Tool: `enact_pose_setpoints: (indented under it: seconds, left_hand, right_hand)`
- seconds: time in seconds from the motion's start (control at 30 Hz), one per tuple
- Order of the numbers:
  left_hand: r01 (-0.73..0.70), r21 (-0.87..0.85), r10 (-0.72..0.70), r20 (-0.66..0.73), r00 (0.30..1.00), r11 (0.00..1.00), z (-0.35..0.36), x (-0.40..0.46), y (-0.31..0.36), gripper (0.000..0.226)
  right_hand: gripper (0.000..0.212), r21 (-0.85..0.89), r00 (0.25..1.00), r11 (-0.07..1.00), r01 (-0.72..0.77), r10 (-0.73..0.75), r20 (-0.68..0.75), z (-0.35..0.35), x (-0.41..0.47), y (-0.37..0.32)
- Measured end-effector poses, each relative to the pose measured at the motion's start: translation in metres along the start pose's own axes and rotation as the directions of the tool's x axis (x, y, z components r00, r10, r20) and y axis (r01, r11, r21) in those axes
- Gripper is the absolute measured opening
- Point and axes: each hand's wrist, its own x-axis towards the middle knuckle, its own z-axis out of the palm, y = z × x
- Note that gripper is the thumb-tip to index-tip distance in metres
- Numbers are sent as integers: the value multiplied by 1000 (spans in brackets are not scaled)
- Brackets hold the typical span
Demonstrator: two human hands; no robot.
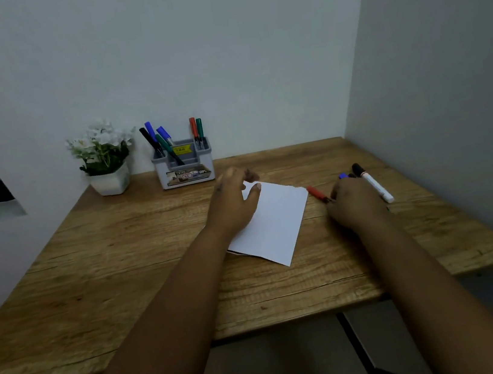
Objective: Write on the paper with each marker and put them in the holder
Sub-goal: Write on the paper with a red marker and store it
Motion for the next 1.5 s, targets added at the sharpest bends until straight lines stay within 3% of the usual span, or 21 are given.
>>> enact_pose_setpoints:
  seconds: [0.13,0.2,0.37,0.43,0.53,0.6,0.67,0.77,0.9,1.0,1.07,1.17,1.23,1.27,1.33,1.4,1.5]
  left_hand:
    - [-52,-10,52,45,998,999,2,0,2,18]
    - [-55,-12,56,57,997,998,3,-1,3,22]
    - [-17,-48,20,58,998,999,-2,0,3,45]
    - [-134,100,131,35,991,986,-8,2,-1,51]
    - [-254,244,246,62,967,936,-20,8,-13,37]
    - [-218,223,200,100,975,950,-29,10,-18,20]
    - [-147,239,100,198,975,960,-38,12,-26,10]
    - [-43,307,-90,406,909,951,-49,8,-39,14]
    - [9,337,-174,462,870,941,-60,8,-42,19]
    - [141,292,-272,475,837,946,-72,11,-43,18]
    - [222,259,-320,445,836,940,-83,10,-50,19]
    - [312,212,-376,479,793,926,-103,6,-64,16]
    - [347,197,-394,582,711,917,-113,3,-67,30]
    - [340,209,-393,619,680,917,-115,2,-66,38]
    - [302,242,-384,671,634,922,-113,3,-66,49]
    - [274,285,-395,700,595,918,-110,6,-67,53]
    - [238,329,-406,715,570,914,-106,10,-66,54]
  right_hand:
    - [19,-276,990,952,130,-139,-15,9,-16,-28]
    - [26,-334,977,926,177,-207,-55,10,-20,-34]
    - [33,-10,890,900,436,-432,-146,-5,-16,-55]
    - [33,8,826,832,554,-548,-133,-10,-7,-73]
    - [27,-76,662,673,736,-738,-130,-13,7,-100]
    - [26,-189,573,590,785,-808,-140,-7,16,-112]
    - [25,-206,536,557,805,-830,-153,7,18,-115]
    - [26,-161,466,483,861,-875,-133,36,13,-117]
    - [31,-72,448,456,887,-888,-107,37,23,-120]
    - [36,27,547,546,837,-836,-39,32,28,-115]
    - [37,252,601,576,778,-799,-30,29,31,-107]
    - [36,615,645,484,622,-762,-53,23,40,-97]
    - [21,883,713,349,314,-701,24,23,41,-97]
    - [22,958,701,270,99,-702,125,23,38,-98]
    - [30,952,562,211,-221,-770,301,23,35,-100]
    - [33,930,476,266,-254,-803,360,28,33,-103]
    - [34,922,535,379,-77,-765,359,34,29,-115]
